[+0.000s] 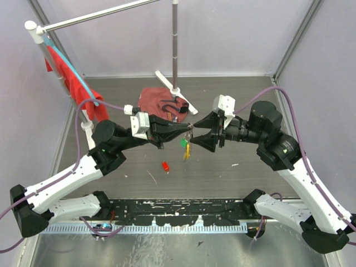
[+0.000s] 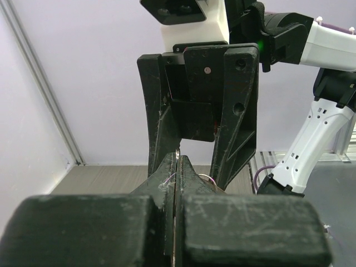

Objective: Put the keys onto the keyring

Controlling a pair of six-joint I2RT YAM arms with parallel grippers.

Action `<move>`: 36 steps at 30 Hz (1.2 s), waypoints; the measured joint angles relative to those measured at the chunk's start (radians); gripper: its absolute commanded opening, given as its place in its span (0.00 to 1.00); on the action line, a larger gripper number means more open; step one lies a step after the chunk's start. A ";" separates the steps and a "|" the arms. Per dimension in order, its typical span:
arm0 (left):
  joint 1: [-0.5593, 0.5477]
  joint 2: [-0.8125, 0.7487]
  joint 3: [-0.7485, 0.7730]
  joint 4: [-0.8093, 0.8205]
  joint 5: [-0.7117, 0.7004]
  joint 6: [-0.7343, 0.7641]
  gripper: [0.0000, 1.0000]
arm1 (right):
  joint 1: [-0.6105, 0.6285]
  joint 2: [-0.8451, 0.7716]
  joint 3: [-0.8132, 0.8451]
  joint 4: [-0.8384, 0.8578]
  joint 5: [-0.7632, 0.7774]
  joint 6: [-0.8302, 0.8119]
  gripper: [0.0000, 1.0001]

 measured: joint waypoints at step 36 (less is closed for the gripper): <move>0.000 0.002 0.000 -0.011 -0.037 0.015 0.00 | 0.000 0.023 -0.019 0.092 0.038 0.076 0.20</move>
